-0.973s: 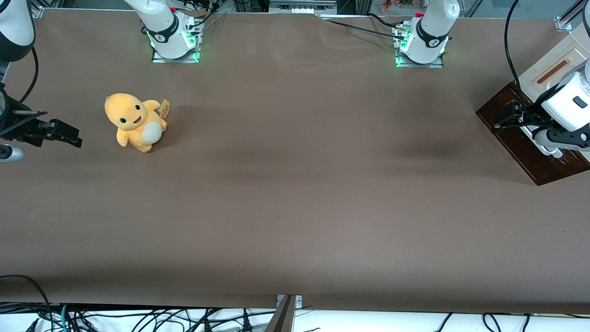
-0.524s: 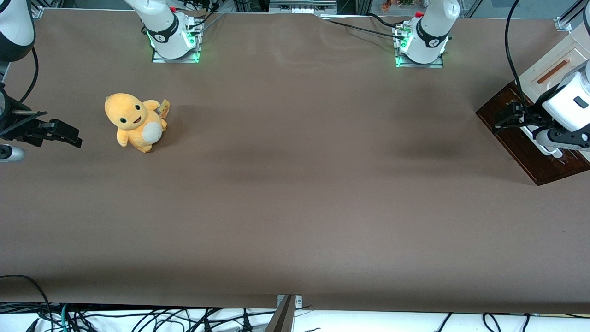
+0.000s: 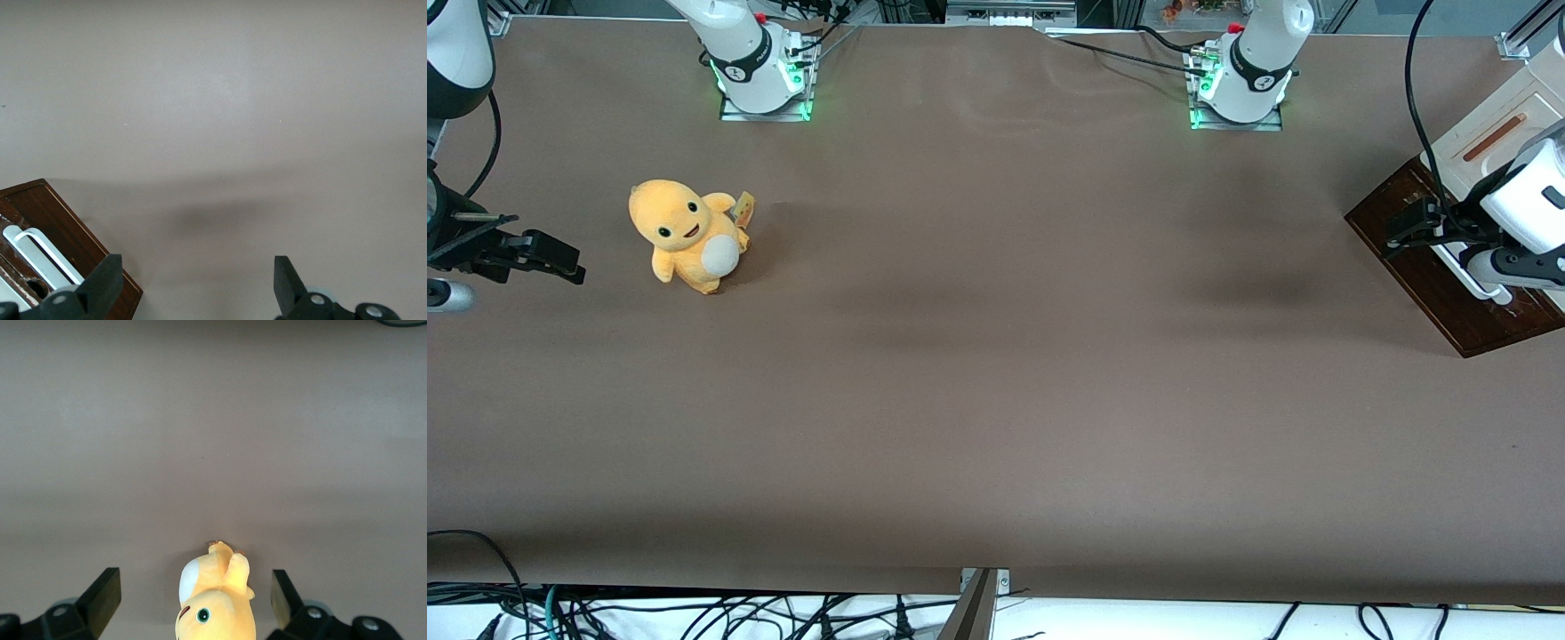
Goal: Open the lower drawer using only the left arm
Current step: 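Lower the open left gripper toward the lower drawer's white handle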
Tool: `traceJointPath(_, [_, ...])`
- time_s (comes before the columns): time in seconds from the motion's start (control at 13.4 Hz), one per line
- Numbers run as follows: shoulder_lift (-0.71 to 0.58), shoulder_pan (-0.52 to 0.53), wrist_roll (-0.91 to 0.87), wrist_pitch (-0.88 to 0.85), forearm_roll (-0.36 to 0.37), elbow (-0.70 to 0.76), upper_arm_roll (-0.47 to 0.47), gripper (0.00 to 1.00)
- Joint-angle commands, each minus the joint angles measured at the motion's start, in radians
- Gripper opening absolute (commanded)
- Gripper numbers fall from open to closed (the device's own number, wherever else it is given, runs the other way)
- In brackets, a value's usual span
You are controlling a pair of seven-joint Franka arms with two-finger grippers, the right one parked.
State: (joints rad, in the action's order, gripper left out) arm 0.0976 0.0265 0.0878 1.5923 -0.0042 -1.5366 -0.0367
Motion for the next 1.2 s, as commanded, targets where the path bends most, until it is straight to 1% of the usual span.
traceJointPath(0.0, [-0.022,0.004,0.029,0.005,-0.022,-0.016,0.004,1.0])
traceJointPath(0.45, [-0.018,0.006,0.015,0.005,-0.019,-0.016,0.006,1.0])
traceJointPath(0.67, [0.011,0.042,0.009,0.005,-0.017,-0.016,0.008,1.0])
traceJointPath(0.9, [0.042,0.116,-0.048,0.003,-0.019,-0.019,0.008,1.0])
traceJointPath(1.12, [0.105,0.168,-0.089,-0.06,-0.008,-0.025,0.012,1.0])
